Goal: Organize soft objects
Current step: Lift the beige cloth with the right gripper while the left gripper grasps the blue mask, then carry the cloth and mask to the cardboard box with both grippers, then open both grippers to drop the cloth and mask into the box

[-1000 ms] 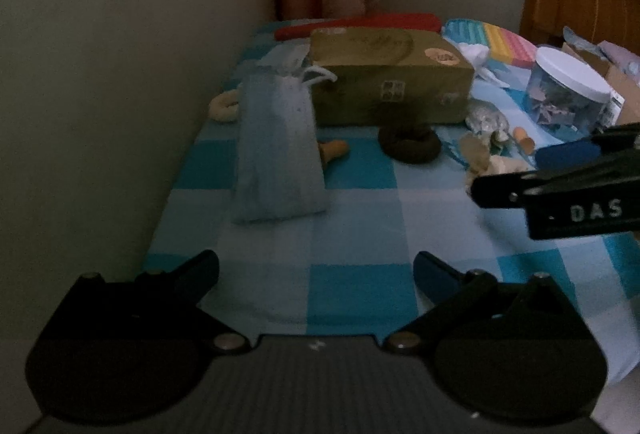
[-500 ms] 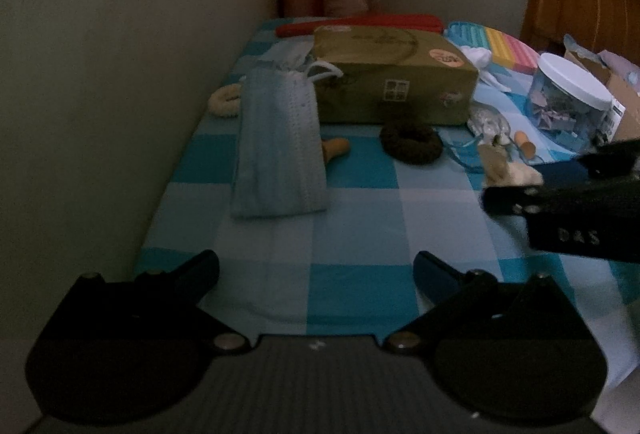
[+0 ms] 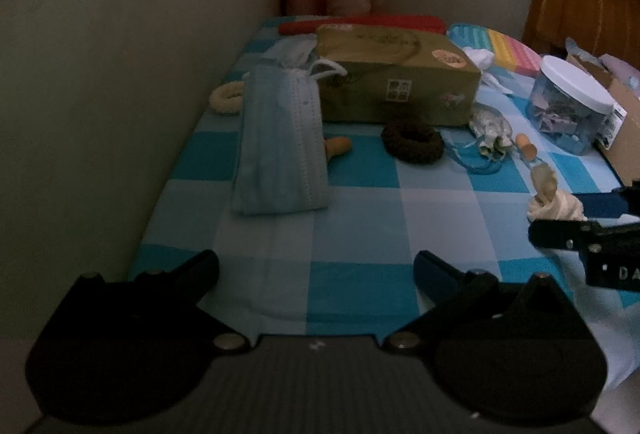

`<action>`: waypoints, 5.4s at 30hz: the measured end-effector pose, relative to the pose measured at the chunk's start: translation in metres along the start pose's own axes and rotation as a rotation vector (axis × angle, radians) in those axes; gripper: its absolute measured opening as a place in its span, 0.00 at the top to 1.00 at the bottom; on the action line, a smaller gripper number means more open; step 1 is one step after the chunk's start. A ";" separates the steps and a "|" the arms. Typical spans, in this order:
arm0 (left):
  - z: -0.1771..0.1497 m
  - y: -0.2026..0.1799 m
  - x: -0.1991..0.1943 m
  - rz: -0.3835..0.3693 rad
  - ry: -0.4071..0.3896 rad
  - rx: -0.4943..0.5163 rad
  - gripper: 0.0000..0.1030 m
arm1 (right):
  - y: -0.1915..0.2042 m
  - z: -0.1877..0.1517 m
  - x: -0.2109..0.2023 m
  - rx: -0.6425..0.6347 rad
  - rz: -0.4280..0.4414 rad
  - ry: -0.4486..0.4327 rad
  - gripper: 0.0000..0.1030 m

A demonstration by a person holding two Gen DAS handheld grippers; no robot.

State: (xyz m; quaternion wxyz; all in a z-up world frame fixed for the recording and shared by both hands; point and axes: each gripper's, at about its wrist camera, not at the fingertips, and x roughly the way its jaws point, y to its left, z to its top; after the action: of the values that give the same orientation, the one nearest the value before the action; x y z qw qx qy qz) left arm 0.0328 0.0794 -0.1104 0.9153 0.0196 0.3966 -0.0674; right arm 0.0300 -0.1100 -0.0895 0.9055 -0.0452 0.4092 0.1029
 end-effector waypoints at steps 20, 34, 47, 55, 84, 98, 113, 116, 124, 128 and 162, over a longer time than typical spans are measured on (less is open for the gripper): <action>0.040 0.010 0.019 0.077 -0.118 -0.013 0.06 | 0.008 -0.016 0.002 -0.084 0.054 -0.023 0.00; 0.047 0.009 0.029 0.085 -0.122 0.009 0.34 | 0.009 -0.018 0.002 -0.083 0.047 -0.034 0.00; 0.048 0.011 0.028 0.075 -0.107 0.003 0.48 | 0.011 -0.004 0.011 -0.114 0.051 -0.039 0.03; 0.047 0.011 0.028 0.062 -0.098 -0.001 0.55 | 0.010 0.001 0.010 -0.106 0.035 -0.047 0.22; 0.037 -0.017 -0.040 -0.050 -0.069 0.061 0.66 | 0.005 -0.017 -0.048 0.000 0.026 -0.072 0.54; 0.033 -0.083 -0.078 -0.281 -0.048 0.208 0.66 | -0.038 -0.042 -0.105 0.099 -0.101 -0.109 0.54; 0.051 -0.178 -0.072 -0.499 -0.001 0.373 0.66 | -0.117 -0.040 -0.141 0.212 -0.247 -0.181 0.54; 0.060 -0.191 -0.069 -0.520 -0.003 0.391 0.66 | -0.129 -0.028 -0.142 0.213 -0.273 -0.210 0.54; 0.084 -0.215 -0.050 -0.543 0.024 0.392 0.66 | -0.166 0.005 -0.120 0.212 -0.290 -0.233 0.54; 0.096 -0.224 -0.041 -0.537 0.028 0.414 0.66 | -0.181 0.014 -0.102 0.228 -0.292 -0.216 0.53; 0.177 -0.315 0.020 -0.569 0.129 0.409 0.17 | -0.167 -0.028 -0.144 0.221 -0.259 -0.181 0.14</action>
State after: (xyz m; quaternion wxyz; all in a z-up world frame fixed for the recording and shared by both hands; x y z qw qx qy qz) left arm 0.1304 -0.2509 0.0020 0.8102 0.0953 0.4215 -0.3961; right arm -0.0457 -0.2986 0.0001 0.9437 0.0118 0.3257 -0.0564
